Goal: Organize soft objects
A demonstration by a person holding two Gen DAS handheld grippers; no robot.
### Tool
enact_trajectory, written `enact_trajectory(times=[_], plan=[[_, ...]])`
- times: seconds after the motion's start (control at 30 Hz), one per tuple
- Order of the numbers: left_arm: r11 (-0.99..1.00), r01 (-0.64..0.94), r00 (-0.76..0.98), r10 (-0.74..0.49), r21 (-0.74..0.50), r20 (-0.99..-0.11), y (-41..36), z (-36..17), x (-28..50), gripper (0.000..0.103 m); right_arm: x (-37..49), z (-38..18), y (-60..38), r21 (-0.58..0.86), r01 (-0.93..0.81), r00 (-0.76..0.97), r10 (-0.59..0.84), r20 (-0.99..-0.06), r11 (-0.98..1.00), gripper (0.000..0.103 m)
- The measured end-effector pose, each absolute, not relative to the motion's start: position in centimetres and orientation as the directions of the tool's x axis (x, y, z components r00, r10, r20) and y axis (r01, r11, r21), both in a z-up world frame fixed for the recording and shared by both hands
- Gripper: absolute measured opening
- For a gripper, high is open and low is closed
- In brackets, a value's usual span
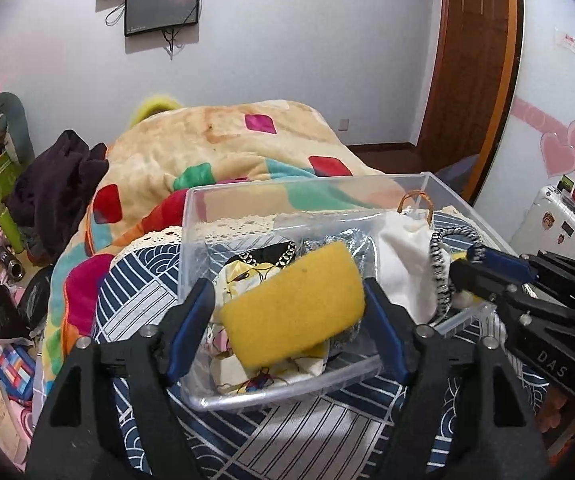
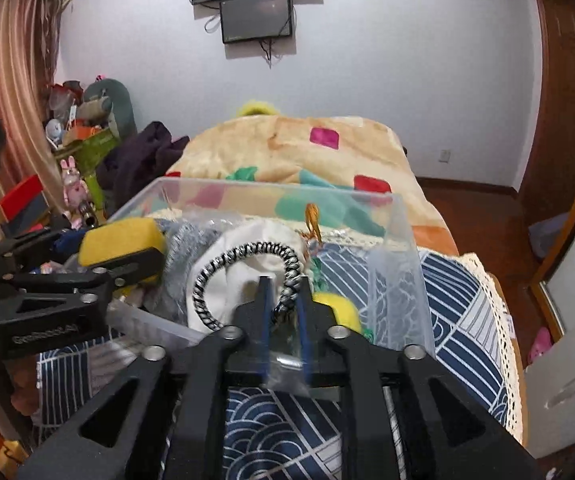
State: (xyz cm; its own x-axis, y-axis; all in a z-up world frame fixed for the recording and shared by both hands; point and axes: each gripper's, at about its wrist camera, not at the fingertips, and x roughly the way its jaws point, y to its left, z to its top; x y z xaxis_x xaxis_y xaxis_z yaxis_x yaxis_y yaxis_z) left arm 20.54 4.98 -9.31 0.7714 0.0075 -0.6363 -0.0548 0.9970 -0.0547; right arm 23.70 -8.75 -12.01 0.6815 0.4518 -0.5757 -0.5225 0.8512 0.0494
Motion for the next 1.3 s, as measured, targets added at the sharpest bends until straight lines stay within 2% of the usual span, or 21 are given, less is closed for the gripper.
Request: enact_trajectory(times=[0.03,0.13,0.3,0.4,0.57,0.63,0.83,0.87,0.9,0.97,1.17,1.3], plan=[[0.997,-0.046,0.773,-0.003,-0.061,-0.635,5.0,-9.3,20.2,0.076,23.7,-12.1,-8.9,0.054,-0.519,0.68,0.45,-0.578,0.853,0.032],[0.997,-0.038,0.774,-0.014,-0.068,-0.633,4.9,-9.1,19.6,0.077,23.4,-11.8,-9.6,0.054,-0.505,0.696,0.444,-0.565,0.861,0.042],[0.995,-0.037,0.796,-0.027,-0.093,-0.604,5.2,-7.7,17.9,0.077,22.7,-10.6,-10.7,0.075,-0.5,0.704,0.455,-0.546,0.863,0.046],[0.994,-0.032,0.832,-0.029,-0.1,-0.555,5.2,-5.7,16.3,0.077,22.0,-9.2,-11.5,0.091,-0.503,0.716,0.473,-0.514,0.859,0.047],[0.995,-0.022,0.887,-0.023,-0.092,-0.461,4.8,-2.1,13.5,0.077,20.0,-6.4,-12.2,0.087,-0.52,0.746,0.502,-0.437,0.85,0.048],[0.995,-0.017,0.905,-0.025,-0.095,-0.424,4.6,-0.9,12.3,0.077,19.0,-5.3,-12.4,0.075,-0.525,0.762,0.508,-0.402,0.848,0.054],[0.997,-0.015,0.948,-0.008,-0.07,-0.319,3.6,2.4,8.9,0.077,15.9,-2.3,-12.5,0.045,-0.551,0.788,0.537,-0.303,0.834,0.057],[0.998,-0.013,0.954,-0.006,-0.064,-0.3,3.4,2.9,8.3,0.078,15.5,-1.9,-12.6,0.042,-0.554,0.79,0.541,-0.287,0.831,0.06],[0.998,-0.012,0.959,-0.006,-0.061,-0.285,3.2,3.4,7.8,0.082,15.1,-1.5,-12.6,0.04,-0.556,0.795,0.545,-0.267,0.83,0.068],[0.998,-0.012,0.965,-0.005,-0.062,-0.264,3.1,3.9,7.0,0.089,14.2,-0.9,-12.7,0.035,-0.555,0.805,0.547,-0.23,0.831,0.075],[0.998,-0.023,0.975,0.01,-0.055,-0.222,2.9,4.6,5.1,0.099,12.2,0.3,-13.0,0.013,-0.547,0.826,0.542,-0.157,0.837,0.084],[0.999,-0.023,0.979,0.013,-0.046,-0.206,2.5,4.9,4.4,0.101,11.8,0.4,-13.2,0.015,-0.542,0.832,0.538,-0.133,0.841,0.096]])
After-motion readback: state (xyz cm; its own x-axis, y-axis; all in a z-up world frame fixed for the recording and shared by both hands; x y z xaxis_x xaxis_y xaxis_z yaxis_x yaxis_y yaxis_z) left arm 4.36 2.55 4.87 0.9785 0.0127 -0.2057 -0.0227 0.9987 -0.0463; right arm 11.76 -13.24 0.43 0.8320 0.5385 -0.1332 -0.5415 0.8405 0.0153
